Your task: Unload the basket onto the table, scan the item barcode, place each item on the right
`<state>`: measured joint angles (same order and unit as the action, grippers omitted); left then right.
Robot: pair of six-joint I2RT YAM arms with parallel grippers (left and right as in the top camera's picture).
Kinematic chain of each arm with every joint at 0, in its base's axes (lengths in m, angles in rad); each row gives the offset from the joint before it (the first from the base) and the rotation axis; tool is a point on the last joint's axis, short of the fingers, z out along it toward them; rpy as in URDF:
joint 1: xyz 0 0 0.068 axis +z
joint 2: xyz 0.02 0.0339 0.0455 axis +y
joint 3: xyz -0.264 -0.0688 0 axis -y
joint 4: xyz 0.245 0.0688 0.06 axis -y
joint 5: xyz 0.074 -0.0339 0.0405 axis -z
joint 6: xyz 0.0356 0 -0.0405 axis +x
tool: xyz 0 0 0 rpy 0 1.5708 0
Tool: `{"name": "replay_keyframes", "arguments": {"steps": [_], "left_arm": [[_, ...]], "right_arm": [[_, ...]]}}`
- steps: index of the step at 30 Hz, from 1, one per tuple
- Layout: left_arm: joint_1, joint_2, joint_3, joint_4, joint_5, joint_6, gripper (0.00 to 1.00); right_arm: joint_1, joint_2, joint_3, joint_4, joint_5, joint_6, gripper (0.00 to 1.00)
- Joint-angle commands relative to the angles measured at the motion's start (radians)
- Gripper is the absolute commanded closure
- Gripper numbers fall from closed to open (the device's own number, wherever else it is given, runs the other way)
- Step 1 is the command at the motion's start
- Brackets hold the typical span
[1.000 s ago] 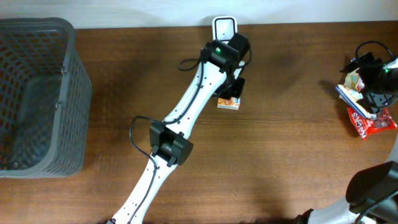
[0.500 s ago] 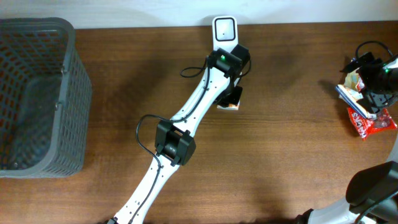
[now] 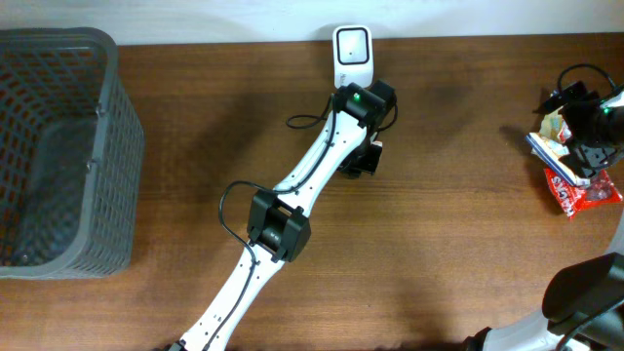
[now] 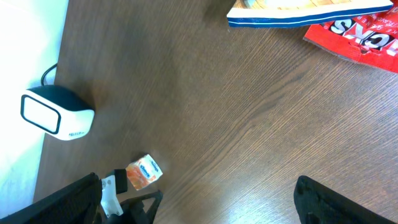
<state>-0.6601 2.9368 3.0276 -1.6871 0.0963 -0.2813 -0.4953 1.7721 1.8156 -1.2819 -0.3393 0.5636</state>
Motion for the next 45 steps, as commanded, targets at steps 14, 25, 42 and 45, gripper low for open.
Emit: {"name": "replay_keyframes", "arguments": {"steps": [14, 25, 42, 45], "left_arm": [[0.221, -0.117, 0.039, 0.145, 0.131, 0.006, 0.23], [0.192, 0.025, -0.004, 0.393, 0.31, 0.074, 0.39], [0.227, 0.019, 0.005, 0.232, 0.379, 0.067, 0.39], [0.27, 0.019, 0.005, 0.164, 0.521, 0.067, 0.33]], "right_arm": [[0.004, 0.002, 0.002, -0.001, -0.005, -0.01, 0.02], [0.005, 0.002, 0.002, -0.001, -0.005, -0.009, 0.02], [0.005, 0.002, 0.002, -0.001, -0.005, -0.009, 0.02], [0.005, 0.002, 0.002, -0.001, -0.005, -0.009, 0.02]]}}
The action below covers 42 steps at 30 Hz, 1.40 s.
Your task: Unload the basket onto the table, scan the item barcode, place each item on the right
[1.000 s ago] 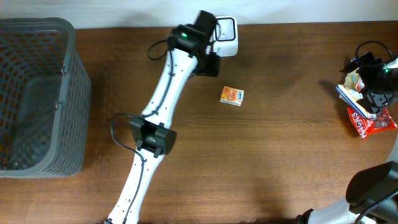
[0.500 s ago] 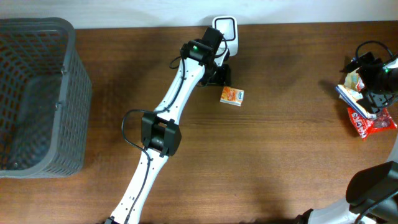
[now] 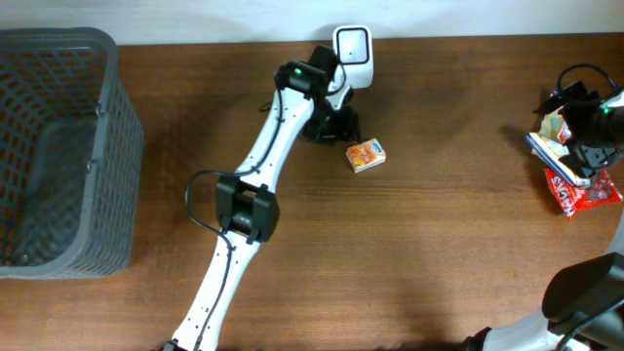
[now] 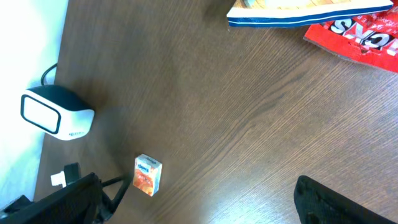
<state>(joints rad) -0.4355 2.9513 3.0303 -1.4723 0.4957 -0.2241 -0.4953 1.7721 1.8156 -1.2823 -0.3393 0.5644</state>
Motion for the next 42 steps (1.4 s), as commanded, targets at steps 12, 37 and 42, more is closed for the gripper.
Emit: {"name": "replay_keyframes", "arguments": {"steps": [12, 37, 42], "left_arm": [[-0.012, 0.027, 0.0, -0.089, 0.19, 0.048, 0.46], [0.052, -0.061, 0.111, -0.042, -0.467, 0.016, 1.0], [0.026, -0.081, 0.11, -0.001, -0.809, -0.088, 1.0]], "right_arm": [[0.005, 0.002, 0.002, -0.001, -0.005, -0.01, 0.02], [0.005, 0.002, 0.002, -0.001, -0.005, -0.01, 0.02], [0.004, 0.002, 0.002, -0.001, -0.005, -0.01, 0.02]]}}
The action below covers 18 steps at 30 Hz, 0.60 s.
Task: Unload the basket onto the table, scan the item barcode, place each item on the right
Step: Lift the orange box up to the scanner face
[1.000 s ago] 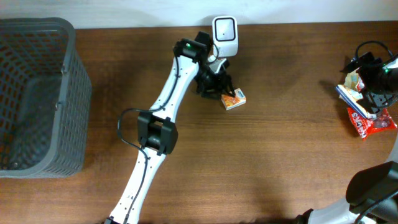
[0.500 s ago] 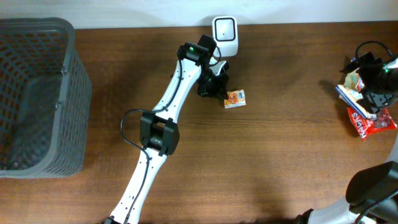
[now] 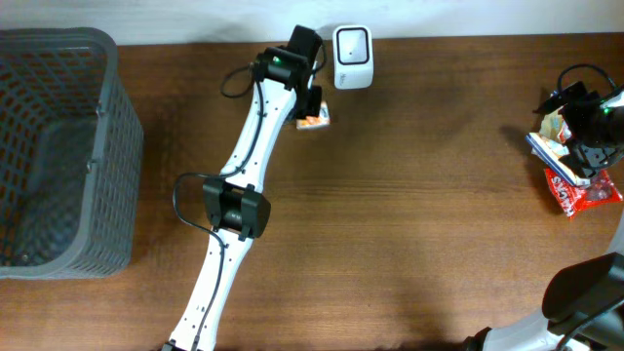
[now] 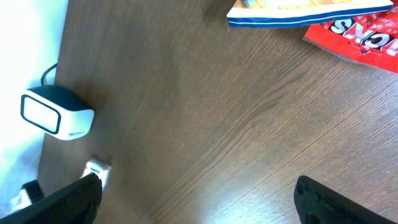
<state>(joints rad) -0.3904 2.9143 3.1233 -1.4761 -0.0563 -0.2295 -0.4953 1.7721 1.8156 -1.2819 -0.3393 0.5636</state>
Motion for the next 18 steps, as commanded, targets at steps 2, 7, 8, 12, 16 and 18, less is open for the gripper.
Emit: {"name": "replay_keyframes", "arguments": {"steps": [2, 7, 8, 12, 16, 18], "left_arm": [[-0.047, -0.044, 0.017, 0.029, -0.339, -0.123, 1.0], [-0.123, -0.044, -0.001, 0.1, -0.226, -0.278, 1.0], [-0.146, -0.042, -0.001, 0.127, -0.182, -0.277, 1.0], [-0.229, -0.02, -0.001, 0.192, -0.228, -0.191, 1.0], [-0.275, 0.032, -0.002, 0.17, -0.281, -0.191, 1.0], [-0.291, 0.037, -0.002, 0.148, -0.285, -0.191, 1.0]], "right_arm": [[0.005, 0.002, 0.002, -0.001, -0.005, -0.01, 0.02], [0.005, 0.002, 0.002, -0.001, -0.005, -0.009, 0.02], [0.005, 0.002, 0.002, -0.001, -0.005, -0.009, 0.02], [0.005, 0.002, 0.002, -0.001, -0.005, -0.009, 0.02], [0.005, 0.002, 0.002, -0.001, -0.005, -0.009, 0.02], [0.005, 0.002, 0.002, -0.001, -0.005, -0.01, 0.02]]}}
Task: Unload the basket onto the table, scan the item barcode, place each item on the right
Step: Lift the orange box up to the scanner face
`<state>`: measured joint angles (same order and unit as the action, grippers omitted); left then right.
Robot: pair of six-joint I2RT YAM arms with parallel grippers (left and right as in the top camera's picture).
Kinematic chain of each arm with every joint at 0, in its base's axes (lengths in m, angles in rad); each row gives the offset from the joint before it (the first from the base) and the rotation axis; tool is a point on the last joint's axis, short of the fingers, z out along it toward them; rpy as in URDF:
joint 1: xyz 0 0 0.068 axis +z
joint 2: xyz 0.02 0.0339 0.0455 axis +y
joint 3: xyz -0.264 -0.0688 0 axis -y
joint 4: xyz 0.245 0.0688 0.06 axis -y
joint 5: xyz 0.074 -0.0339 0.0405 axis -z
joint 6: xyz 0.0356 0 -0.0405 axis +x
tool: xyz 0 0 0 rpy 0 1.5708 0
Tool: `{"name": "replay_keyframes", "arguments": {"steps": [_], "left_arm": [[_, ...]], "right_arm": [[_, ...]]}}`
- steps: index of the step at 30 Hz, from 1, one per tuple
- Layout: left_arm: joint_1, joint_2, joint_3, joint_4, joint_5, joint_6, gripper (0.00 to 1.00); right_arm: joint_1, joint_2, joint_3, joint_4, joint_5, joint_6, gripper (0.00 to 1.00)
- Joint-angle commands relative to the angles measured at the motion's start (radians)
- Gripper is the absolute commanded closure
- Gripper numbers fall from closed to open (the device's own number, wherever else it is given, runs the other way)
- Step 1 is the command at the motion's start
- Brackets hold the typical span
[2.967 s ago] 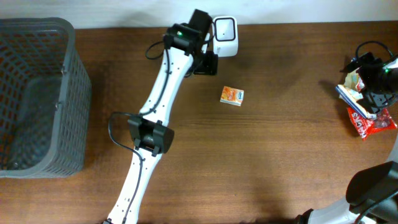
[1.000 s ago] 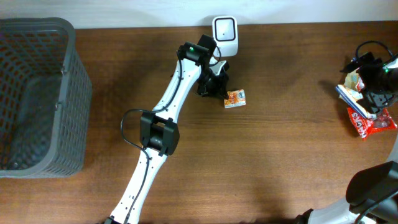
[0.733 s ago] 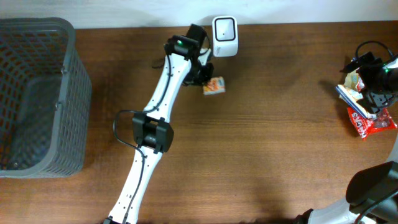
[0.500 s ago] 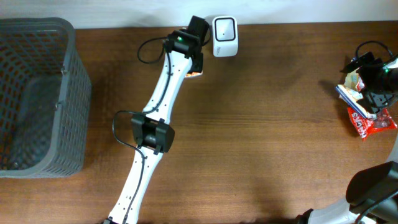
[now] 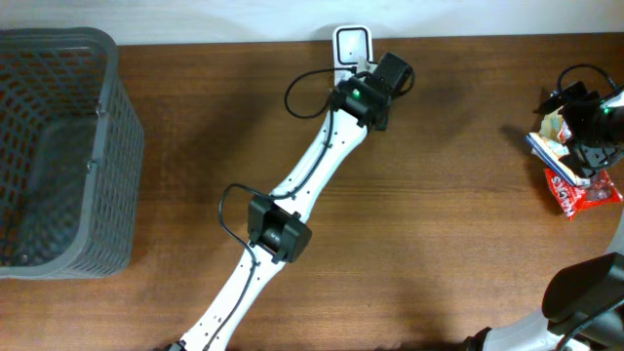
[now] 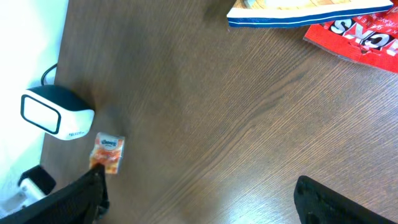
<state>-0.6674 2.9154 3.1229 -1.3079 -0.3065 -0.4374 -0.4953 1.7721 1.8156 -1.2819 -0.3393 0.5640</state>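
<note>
The item is a small orange box [image 6: 107, 152], blurred in the right wrist view, just beside the white barcode scanner [image 6: 56, 115]. Overhead, the scanner [image 5: 351, 44] stands at the table's far edge. My left gripper [image 5: 370, 93] reaches in at its right side; its wrist covers the box and its fingers. The box hangs at a dark fingertip, so the gripper appears shut on it. My right gripper [image 6: 199, 208] stays open far to the right, and its fingers [image 6: 336, 199] hold nothing.
A grey mesh basket [image 5: 119, 146] stands at the left edge. A red snack packet [image 5: 582, 190] and a blue-edged packet [image 6: 311, 12] lie under my right arm at the right edge. The scanner's cable [image 6: 48, 73] runs along the wall.
My left gripper has moved from the scanner's left side to its right side. The orange box has gone with it and now shows close in front of the scanner.
At first my left gripper stood over the box below the scanner. Then the box lay free on the table, with the gripper to its left. Later the gripper had the box left of the scanner, and now right of it. The right arm stayed still.
</note>
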Motion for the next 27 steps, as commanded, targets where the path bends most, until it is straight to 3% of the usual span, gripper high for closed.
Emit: {"name": "replay_keyframes", "arguments": {"steps": [1, 4, 6, 9, 15, 27], "left_arm": [[-0.024, 0.036, -0.001, -0.035, -0.059, 0.016, 1.0], [-0.046, 0.037, -0.001, -0.043, -0.191, 0.011, 1.0], [-0.048, 0.037, -0.001, -0.032, -0.343, -0.051, 1.0], [-0.035, 0.037, -0.001, -0.011, -0.423, -0.139, 1.0], [-0.037, 0.113, -0.001, 0.082, -0.309, -0.159, 1.0], [-0.093, 0.134, 0.017, -0.05, -0.298, -0.161, 1.0]], "right_arm": [[0.005, 0.002, 0.002, -0.001, -0.005, -0.01, 0.02], [0.005, 0.002, 0.002, -0.001, -0.005, -0.01, 0.02], [0.005, 0.002, 0.002, -0.001, -0.005, -0.01, 0.02], [0.005, 0.002, 0.002, -0.001, -0.005, -0.01, 0.02], [0.005, 0.002, 0.002, -0.001, -0.005, -0.01, 0.02], [0.005, 0.002, 0.002, -0.001, -0.005, -0.01, 0.02]]}}
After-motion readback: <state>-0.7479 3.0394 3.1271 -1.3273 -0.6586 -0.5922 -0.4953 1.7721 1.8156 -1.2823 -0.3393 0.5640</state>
